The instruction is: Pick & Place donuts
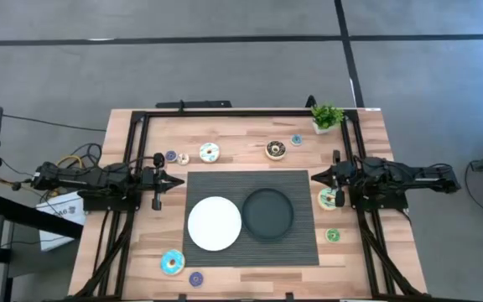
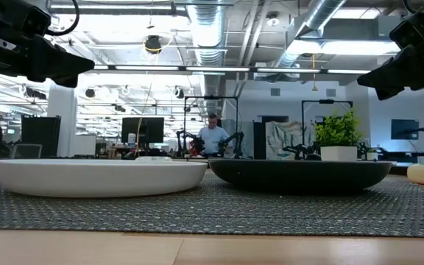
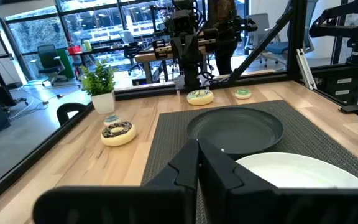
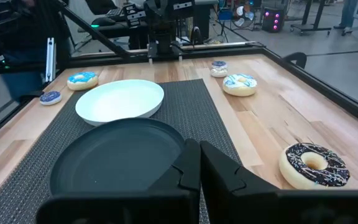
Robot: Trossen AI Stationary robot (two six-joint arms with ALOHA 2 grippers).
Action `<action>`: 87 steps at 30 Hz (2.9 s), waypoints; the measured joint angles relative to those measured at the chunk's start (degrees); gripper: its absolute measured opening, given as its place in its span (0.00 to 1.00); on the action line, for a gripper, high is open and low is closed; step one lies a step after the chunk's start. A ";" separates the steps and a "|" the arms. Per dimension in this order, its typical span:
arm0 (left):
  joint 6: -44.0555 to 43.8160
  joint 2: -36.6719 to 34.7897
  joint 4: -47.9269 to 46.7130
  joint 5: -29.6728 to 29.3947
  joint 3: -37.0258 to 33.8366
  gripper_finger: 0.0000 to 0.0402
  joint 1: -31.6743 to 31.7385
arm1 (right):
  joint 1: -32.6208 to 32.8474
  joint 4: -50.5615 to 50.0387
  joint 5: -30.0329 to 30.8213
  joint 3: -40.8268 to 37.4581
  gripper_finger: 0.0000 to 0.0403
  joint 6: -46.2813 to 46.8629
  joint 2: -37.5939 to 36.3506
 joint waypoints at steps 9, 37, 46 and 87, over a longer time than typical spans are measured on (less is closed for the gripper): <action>0.00 -0.02 0.00 0.01 0.01 0.00 0.00 | 0.00 -0.02 0.00 -0.02 0.00 0.00 -0.01; -0.80 -0.02 0.00 0.01 0.00 0.00 -0.01 | -0.02 -0.01 0.00 -0.02 0.00 0.00 -0.02; -21.03 0.00 0.01 0.02 0.01 0.00 0.00 | 0.00 0.00 0.02 0.00 0.00 0.00 -0.02; -20.51 46.19 -32.55 -23.13 45.96 0.00 -7.70 | 0.00 -0.02 0.01 0.00 0.00 0.00 0.00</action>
